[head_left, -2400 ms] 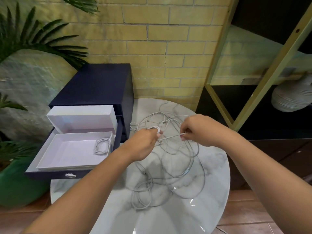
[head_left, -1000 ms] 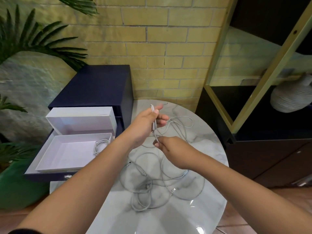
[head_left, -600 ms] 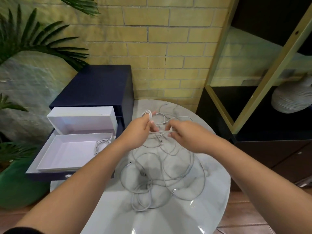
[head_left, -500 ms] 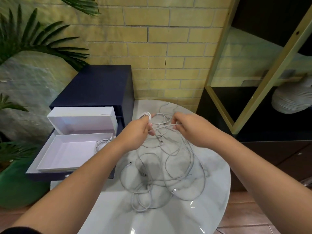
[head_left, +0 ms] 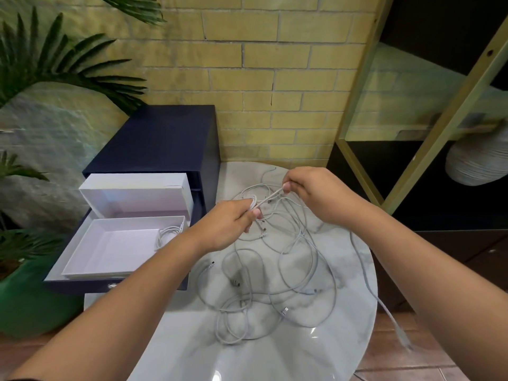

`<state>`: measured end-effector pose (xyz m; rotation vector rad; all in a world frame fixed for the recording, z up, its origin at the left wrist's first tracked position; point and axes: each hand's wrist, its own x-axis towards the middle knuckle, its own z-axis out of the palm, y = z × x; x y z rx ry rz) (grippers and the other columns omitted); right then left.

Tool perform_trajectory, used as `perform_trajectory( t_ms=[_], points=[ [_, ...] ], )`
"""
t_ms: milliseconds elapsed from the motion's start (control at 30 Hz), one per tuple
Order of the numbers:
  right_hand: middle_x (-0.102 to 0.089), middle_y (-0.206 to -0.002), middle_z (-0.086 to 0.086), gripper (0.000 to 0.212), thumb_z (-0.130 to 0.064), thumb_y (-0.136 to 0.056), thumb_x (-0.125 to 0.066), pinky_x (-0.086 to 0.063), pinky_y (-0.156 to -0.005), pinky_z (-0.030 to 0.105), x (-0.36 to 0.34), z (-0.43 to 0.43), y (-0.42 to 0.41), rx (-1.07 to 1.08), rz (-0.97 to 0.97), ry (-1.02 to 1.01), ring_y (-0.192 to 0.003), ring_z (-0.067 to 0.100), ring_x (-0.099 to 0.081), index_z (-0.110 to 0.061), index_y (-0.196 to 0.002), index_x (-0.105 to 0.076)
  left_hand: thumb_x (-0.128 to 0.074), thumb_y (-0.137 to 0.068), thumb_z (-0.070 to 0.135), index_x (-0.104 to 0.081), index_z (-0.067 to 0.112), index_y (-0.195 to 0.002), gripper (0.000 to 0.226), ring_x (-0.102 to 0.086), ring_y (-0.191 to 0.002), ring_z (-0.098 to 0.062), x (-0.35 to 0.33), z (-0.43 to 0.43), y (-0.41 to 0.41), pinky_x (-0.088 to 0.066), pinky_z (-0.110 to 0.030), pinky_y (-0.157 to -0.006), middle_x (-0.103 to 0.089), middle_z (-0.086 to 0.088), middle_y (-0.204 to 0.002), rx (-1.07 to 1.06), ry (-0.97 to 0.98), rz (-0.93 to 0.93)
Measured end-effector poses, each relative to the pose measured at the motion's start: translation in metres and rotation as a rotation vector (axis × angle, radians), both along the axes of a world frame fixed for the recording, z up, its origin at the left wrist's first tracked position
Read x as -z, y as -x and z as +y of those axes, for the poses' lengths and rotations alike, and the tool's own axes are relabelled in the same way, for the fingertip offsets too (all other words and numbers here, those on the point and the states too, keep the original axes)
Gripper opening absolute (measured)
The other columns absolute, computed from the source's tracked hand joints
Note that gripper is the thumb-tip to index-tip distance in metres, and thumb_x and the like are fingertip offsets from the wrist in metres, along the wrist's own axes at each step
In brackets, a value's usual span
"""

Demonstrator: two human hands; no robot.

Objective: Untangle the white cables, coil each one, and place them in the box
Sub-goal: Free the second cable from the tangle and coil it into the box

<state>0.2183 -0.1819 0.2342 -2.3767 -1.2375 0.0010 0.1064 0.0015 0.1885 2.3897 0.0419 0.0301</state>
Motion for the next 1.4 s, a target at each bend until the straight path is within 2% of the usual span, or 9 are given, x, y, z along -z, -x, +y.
perform_trajectory(
  t_ms=[167,367,467,567,733,867,1067,1300,1400],
  points=[
    [-0.059,-0.083,-0.011,0.013,-0.014,-0.097,-0.049,-0.049,-0.072,0.029,-0.006,-0.011,-0.006,0.013,0.024,-0.014,-0.079,0.002,-0.054,-0.019,-0.1,-0.06,-0.044,-0.1,0.034,-0.063,0.03,-0.08,0.028,-0.048,-0.063,0.0,-0.002,-0.001,0.005,-0.04,-0.019,-0.066,-0.052,0.008,-0.071,-0.034,0.183,0.064],
    [-0.057,-0.086,-0.016,0.012,-0.016,-0.096,-0.05,-0.042,-0.072,0.034,-0.008,-0.013,-0.009,0.039,-0.251,-0.055,-0.085,0.015,-0.046,-0.019,-0.095,-0.062,-0.045,-0.1,0.035,-0.055,0.016,-0.069,0.037,-0.046,-0.058,-0.008,-0.012,-0.009,0.006,-0.039,-0.023,-0.066,-0.051,0.01,-0.056,0.022,0.357,0.098],
    [-0.053,-0.091,-0.01,0.012,-0.013,-0.096,-0.048,-0.043,-0.076,0.033,-0.007,-0.01,-0.009,0.037,-0.208,-0.152,-0.09,0.019,-0.051,-0.015,-0.095,-0.06,-0.04,-0.101,0.034,-0.055,0.01,-0.071,0.042,-0.052,-0.06,-0.008,-0.018,-0.015,0.004,-0.04,-0.016,-0.063,-0.062,0.005,-0.062,0.053,0.366,0.109],
    [-0.052,-0.091,-0.007,0.012,-0.01,-0.095,-0.05,-0.036,-0.075,0.029,-0.005,-0.01,-0.009,0.058,-0.183,-0.228,-0.089,0.017,-0.048,-0.011,-0.096,-0.061,-0.036,-0.102,0.036,-0.056,0.012,-0.073,0.043,-0.043,-0.056,-0.008,-0.023,-0.017,0.004,-0.038,-0.016,-0.061,-0.049,0.005,-0.056,0.049,0.418,0.108],
    [-0.059,-0.088,-0.006,0.008,-0.015,-0.094,-0.055,-0.041,-0.074,0.024,0.008,-0.012,-0.011,0.121,0.051,-0.294,-0.086,0.012,-0.054,-0.023,-0.092,-0.055,-0.027,-0.105,0.031,-0.053,0.012,-0.073,0.046,-0.031,-0.049,-0.013,-0.034,-0.024,0.004,-0.034,-0.019,-0.052,-0.032,0.004,-0.049,0.028,0.745,0.102],
    [-0.059,-0.089,-0.008,0.017,-0.004,-0.091,-0.059,-0.043,-0.075,0.011,0.021,-0.016,-0.012,0.118,0.052,-0.326,-0.086,0.008,-0.057,-0.021,-0.093,-0.06,-0.029,-0.104,0.028,-0.053,0.01,-0.073,0.043,-0.027,-0.049,-0.014,-0.037,-0.026,0.004,-0.028,-0.023,-0.05,-0.028,0.002,-0.05,0.002,0.902,0.083],
    [-0.057,-0.085,-0.011,0.014,-0.003,-0.093,-0.055,-0.04,-0.072,0.009,0.028,-0.021,-0.014,0.109,0.025,-0.383,-0.082,0.005,-0.054,-0.012,-0.093,-0.065,-0.028,-0.105,0.029,-0.057,0.008,-0.078,0.045,-0.028,-0.048,-0.013,-0.036,-0.024,0.004,-0.03,-0.022,-0.05,-0.031,0.002,-0.05,-0.028,0.832,0.088],
    [-0.056,-0.086,-0.013,0.019,-0.01,-0.099,-0.046,-0.045,-0.082,0.031,0.022,-0.02,-0.017,0.103,0.009,-0.438,-0.093,0.018,-0.05,-0.019,-0.093,-0.061,-0.029,-0.105,0.031,-0.059,0.008,-0.085,0.043,-0.032,-0.05,-0.01,-0.03,-0.02,0.01,-0.034,-0.019,-0.053,-0.035,0.005,-0.053,-0.024,0.639,0.173],
    [-0.057,-0.086,-0.013,0.019,-0.008,-0.097,-0.047,-0.038,-0.078,0.017,0.017,-0.014,-0.013,0.139,-0.031,-0.465,-0.09,0.013,-0.047,-0.016,-0.096,-0.064,-0.029,-0.104,0.037,-0.059,0.008,-0.084,0.047,-0.032,-0.05,-0.011,-0.03,-0.024,0.011,-0.034,-0.02,-0.054,-0.034,0.004,-0.052,0.0,0.638,0.221]
  ],
)
